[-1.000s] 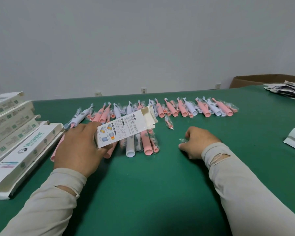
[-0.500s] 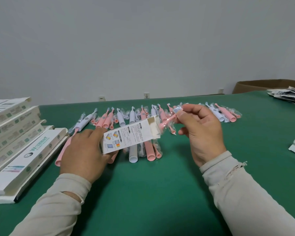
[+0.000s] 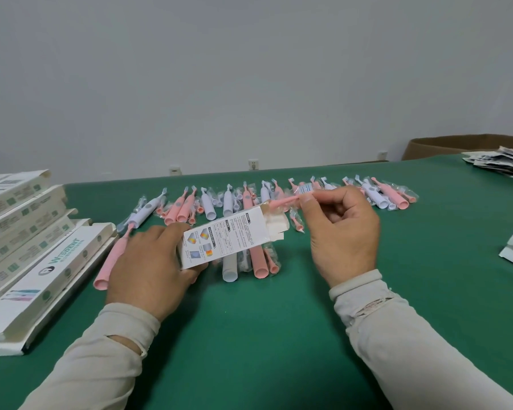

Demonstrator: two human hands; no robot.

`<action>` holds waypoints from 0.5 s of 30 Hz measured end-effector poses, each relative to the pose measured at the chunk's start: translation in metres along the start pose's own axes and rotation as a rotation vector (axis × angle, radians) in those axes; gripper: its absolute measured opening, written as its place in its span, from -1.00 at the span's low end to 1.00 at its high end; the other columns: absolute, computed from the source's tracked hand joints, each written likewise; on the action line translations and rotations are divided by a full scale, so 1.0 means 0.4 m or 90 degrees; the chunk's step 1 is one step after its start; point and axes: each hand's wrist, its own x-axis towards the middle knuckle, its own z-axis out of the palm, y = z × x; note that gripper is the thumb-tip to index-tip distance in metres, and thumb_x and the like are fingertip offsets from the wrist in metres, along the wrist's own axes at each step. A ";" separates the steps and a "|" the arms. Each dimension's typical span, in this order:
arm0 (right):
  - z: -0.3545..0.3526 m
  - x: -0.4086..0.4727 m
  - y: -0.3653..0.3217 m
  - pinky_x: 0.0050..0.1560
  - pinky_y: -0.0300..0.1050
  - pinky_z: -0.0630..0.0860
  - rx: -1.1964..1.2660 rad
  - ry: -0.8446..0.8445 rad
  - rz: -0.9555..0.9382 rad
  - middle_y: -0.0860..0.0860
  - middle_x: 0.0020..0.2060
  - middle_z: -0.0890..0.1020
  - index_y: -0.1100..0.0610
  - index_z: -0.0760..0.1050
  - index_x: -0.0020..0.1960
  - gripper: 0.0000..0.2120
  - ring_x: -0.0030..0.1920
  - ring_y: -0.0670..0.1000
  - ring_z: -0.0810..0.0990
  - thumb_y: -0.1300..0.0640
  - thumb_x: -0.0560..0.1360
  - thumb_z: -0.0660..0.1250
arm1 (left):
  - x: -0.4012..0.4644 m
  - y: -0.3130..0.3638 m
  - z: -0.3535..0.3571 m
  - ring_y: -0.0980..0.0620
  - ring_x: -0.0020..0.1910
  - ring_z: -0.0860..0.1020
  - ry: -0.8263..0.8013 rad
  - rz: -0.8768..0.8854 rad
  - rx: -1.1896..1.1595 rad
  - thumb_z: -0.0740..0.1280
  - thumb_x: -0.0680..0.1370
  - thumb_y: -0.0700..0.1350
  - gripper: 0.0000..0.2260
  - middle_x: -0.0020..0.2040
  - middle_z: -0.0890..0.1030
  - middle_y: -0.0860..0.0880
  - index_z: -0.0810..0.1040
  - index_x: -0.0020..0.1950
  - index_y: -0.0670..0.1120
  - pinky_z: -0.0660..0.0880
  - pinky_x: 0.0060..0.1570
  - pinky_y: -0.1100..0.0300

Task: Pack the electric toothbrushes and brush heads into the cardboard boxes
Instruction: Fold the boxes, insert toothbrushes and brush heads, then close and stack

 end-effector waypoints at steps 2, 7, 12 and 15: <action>0.001 -0.003 0.002 -0.18 -0.28 0.59 0.031 -0.022 0.039 -0.06 -0.25 0.68 0.02 0.55 -0.13 -0.80 -0.23 -0.06 0.69 0.29 0.47 0.49 | 0.000 0.004 -0.001 -0.09 0.14 0.48 -0.002 0.008 -0.007 0.47 0.41 0.19 -0.46 0.18 0.58 0.00 0.47 0.34 0.10 0.47 0.07 -0.01; 0.015 -0.021 0.019 -0.08 -0.09 0.61 -0.047 -0.105 0.101 -0.03 -0.19 0.70 -0.02 0.59 -0.11 -0.84 -0.14 -0.01 0.68 0.21 0.46 0.51 | -0.005 0.008 -0.004 -0.08 0.17 0.48 0.000 0.010 -0.010 0.45 0.42 0.24 -0.44 0.21 0.57 0.02 0.46 0.37 0.12 0.46 0.09 -0.01; 0.023 -0.034 0.019 0.24 0.08 0.52 -0.125 -0.152 0.120 -0.20 -0.09 0.69 -0.08 0.64 -0.17 -0.89 0.03 -0.17 0.62 0.11 0.49 0.49 | -0.005 0.006 -0.006 -0.06 0.10 0.48 0.003 0.006 -0.012 0.43 0.43 0.23 -0.48 0.14 0.57 0.04 0.44 0.34 0.15 0.49 0.01 0.01; 0.027 -0.038 0.020 0.42 -0.01 0.37 -0.131 -0.226 0.149 -0.21 0.21 0.56 -0.13 0.68 -0.13 -0.87 0.28 -0.24 0.47 0.03 0.56 0.39 | -0.005 0.008 -0.009 -0.08 0.09 0.49 0.000 0.011 -0.013 0.41 0.43 0.25 -0.50 0.13 0.57 0.02 0.47 0.32 0.13 0.49 0.01 -0.01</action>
